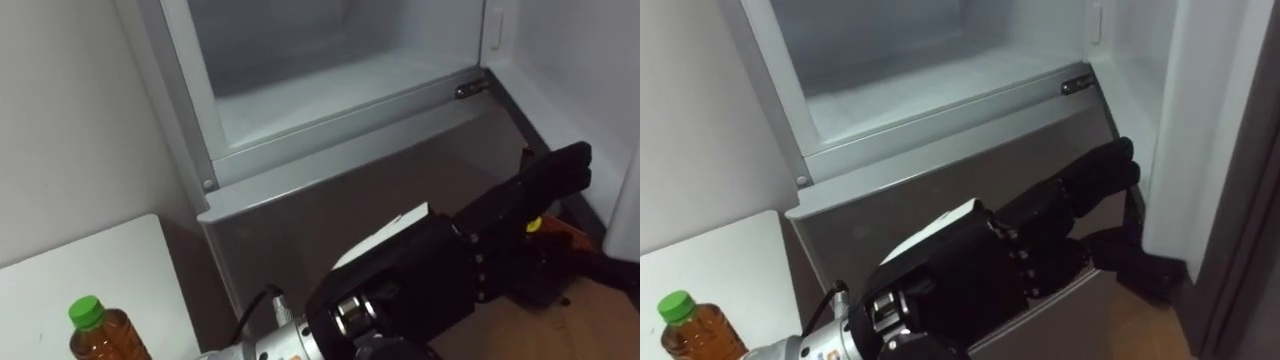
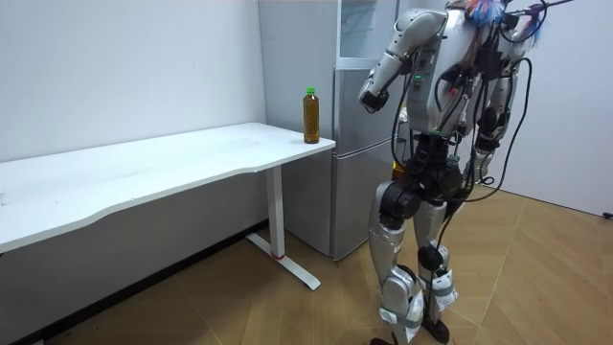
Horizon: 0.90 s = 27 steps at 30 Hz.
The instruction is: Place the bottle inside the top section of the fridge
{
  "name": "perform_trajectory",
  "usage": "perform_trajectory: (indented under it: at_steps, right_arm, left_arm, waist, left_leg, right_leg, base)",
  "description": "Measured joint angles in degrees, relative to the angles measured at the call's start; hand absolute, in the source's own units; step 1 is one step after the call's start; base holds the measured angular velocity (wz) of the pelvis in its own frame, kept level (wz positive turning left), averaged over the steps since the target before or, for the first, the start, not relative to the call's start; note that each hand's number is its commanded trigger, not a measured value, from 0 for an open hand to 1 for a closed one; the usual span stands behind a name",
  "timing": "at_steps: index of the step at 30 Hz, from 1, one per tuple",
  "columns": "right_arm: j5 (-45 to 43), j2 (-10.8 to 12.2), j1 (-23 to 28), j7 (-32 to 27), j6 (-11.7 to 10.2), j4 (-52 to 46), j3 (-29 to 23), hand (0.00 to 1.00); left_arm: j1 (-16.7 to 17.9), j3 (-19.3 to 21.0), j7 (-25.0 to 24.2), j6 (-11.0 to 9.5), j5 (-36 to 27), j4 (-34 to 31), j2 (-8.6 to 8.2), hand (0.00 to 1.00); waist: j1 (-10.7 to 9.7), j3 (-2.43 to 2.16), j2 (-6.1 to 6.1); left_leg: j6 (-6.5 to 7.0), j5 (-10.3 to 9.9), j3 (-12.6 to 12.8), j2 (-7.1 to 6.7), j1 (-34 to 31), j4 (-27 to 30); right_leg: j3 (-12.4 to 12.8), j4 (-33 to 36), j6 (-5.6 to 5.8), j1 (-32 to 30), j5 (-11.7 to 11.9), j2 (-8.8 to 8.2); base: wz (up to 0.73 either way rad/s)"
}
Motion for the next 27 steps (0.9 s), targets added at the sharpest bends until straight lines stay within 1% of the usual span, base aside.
perform_trajectory:
  at_steps: [1, 5, 6, 7, 9, 12, 15, 18, 23, 24, 27]
  right_arm:
    - [0.00, -0.10, -0.02, -0.03, -0.01, 0.00, 0.00, 0.00]
    - [0.01, -0.31, -0.11, -0.05, -0.02, 0.07, 0.09, 0.00]
    - [0.00, -0.32, -0.10, -0.05, -0.02, 0.06, 0.06, 0.00]
    - [0.00, -0.36, -0.06, -0.05, -0.01, 0.07, 0.06, 0.00]
    - [-0.03, -0.38, -0.09, -0.04, -0.01, 0.04, 0.07, 0.00]
    - [-0.28, -0.58, -0.06, -0.03, 0.04, 0.05, 0.00, 0.00]
    - [-0.37, -0.88, 0.03, -0.05, 0.19, 0.07, 0.02, 0.00]
    - [-0.29, -0.90, 0.22, -0.07, 0.20, 0.07, -0.01, 0.00]
    - [0.16, -1.22, 0.58, -0.06, 0.35, 0.00, 0.07, 0.00]
    - [0.16, -1.43, 0.70, -0.03, 0.36, 0.01, 0.11, 0.00]
    - [0.45, -1.82, 1.03, -0.05, 0.37, 0.10, 0.12, 0.00]
  left_arm:
    - [0.00, 0.00, 0.02, 0.00, -0.03, 0.00, -0.07, 0.00]
    - [-0.07, -0.01, 0.12, 0.00, 0.02, 0.00, -0.26, 0.00]
    - [-0.39, -0.12, 0.11, 0.00, 0.02, 0.10, -0.28, 0.00]
    - [-1.00, -0.40, 0.12, 0.00, 0.01, 0.44, -0.31, 0.00]
    - [-1.16, -0.59, 0.11, 0.00, 0.01, 0.56, -0.37, 0.00]
    - [-1.29, -1.01, 0.06, 0.00, -0.01, 0.89, -0.92, 0.00]
    - [-1.54, -1.07, -0.08, 0.00, 0.03, 1.60, -1.33, 0.00]
    - [-3.43, -1.07, -0.45, 0.16, 0.03, 3.83, -1.33, 0.00]
    - [-4.99, -1.57, -0.54, 0.29, 0.02, 3.88, -1.34, 0.00]
    - [-5.32, -1.83, -0.55, 0.29, 0.02, 3.88, -1.31, 0.00]
    - [-6.35, -3.27, -0.44, 0.29, 0.01, 3.88, -1.33, 0.00]
  waist:
    - [0.01, 0.01, 0.10]
    - [-0.22, 0.03, 0.14]
    - [-0.58, 0.05, 0.15]
    - [-0.60, 0.06, 0.15]
    - [-0.61, 0.06, 0.15]
    - [-0.95, 0.08, 0.18]
    - [-1.04, 0.08, 0.18]
    - [-1.24, 0.11, 0.14]
    - [-1.32, 0.13, 0.11]
    - [-1.32, 0.14, 0.10]
    - [-1.41, 0.16, 0.06]
  left_leg:
    - [0.00, 0.00, 0.74, 0.07, 0.07, 0.00]
    - [-0.01, -0.01, 2.16, 0.32, 0.67, -0.03]
    - [-0.03, -0.02, 2.77, 0.42, 0.70, -0.04]
    - [-0.05, -0.03, 3.42, 0.57, 0.75, -0.04]
    - [-0.05, -0.03, 4.17, 0.77, 0.97, -0.04]
    - [-0.06, -0.03, 4.41, 0.92, 0.93, -0.05]
    - [-0.06, -0.03, 5.62, 1.14, 1.02, -0.04]
    - [-0.06, -0.03, 5.74, 1.20, 1.03, -0.06]
    - [-0.07, -0.03, 6.74, 1.37, 1.26, -0.07]
    - [-0.08, -0.03, 7.18, 1.66, 1.46, -0.13]
    - [-0.09, -0.03, 7.22, 1.67, 1.65, -0.21]
  right_leg:
    - [0.30, 0.02, -0.03, -0.04, 0.02, 0.05]
    - [1.10, 0.00, -0.17, 0.04, 0.10, 0.19]
    - [1.14, -0.05, -0.18, 0.01, 0.10, 0.25]
    - [1.39, -0.08, -0.22, -0.07, 0.12, 0.35]
    - [2.20, -0.12, -0.35, -0.17, 0.17, 0.60]
    - [2.65, -0.03, -0.52, -0.52, 0.17, 0.75]
    - [3.23, -0.03, -0.70, -0.77, 0.27, 0.90]
    - [3.33, -0.03, -0.75, -0.84, 0.30, 0.96]
    - [3.93, -0.08, -0.79, -0.94, 0.33, 1.09]
    - [4.05, -0.06, -0.80, -0.89, 0.33, 1.10]
    - [4.18, -0.08, -0.80, -0.81, 0.33, 1.14]
  base:
    - [-0.12]
    - [-0.18]
    - [-0.07]
    - [-0.09]
    - [-0.18]
    - [-0.13]
    - [-0.13]
    - [-0.02]
    - [-0.07]
    - [-0.09]
    - [-0.04]
